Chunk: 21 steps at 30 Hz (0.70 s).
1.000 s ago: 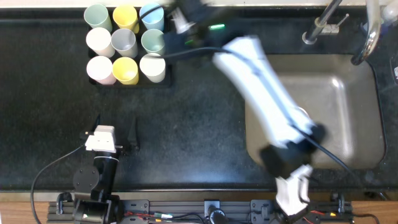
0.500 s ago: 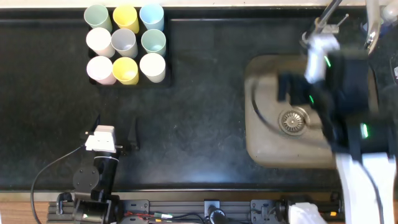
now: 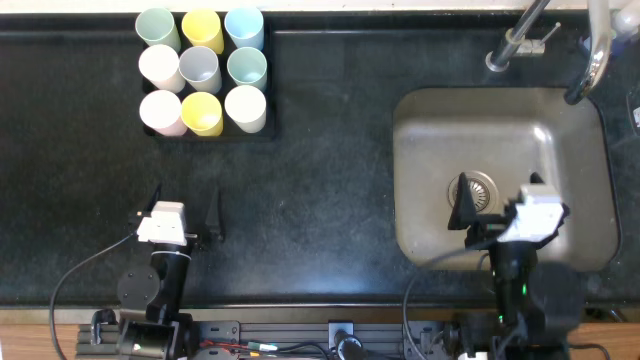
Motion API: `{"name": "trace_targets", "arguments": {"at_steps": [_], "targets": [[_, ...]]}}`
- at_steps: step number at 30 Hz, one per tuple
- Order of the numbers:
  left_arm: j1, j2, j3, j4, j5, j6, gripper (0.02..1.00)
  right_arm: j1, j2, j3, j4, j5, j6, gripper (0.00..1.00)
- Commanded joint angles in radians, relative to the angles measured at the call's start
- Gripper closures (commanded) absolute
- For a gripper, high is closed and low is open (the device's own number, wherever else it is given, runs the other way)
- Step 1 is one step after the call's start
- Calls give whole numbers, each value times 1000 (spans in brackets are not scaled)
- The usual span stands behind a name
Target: Store Cups
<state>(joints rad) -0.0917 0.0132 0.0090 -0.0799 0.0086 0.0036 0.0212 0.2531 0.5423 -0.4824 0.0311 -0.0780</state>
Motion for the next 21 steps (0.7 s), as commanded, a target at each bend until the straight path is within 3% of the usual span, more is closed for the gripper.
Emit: {"name": "trace_targets", "arguments": {"at_steps": [1, 9, 21], "targets": [[0, -7, -1, -4, 13, 16, 18, -2, -124, -123, 165, 7, 11, 3], [0, -7, -1, -4, 13, 15, 18, 8, -249, -306, 408, 2, 11, 3], [0, -7, -1, -4, 13, 16, 18, 92, -250, -461, 410, 3, 11, 5]]}}
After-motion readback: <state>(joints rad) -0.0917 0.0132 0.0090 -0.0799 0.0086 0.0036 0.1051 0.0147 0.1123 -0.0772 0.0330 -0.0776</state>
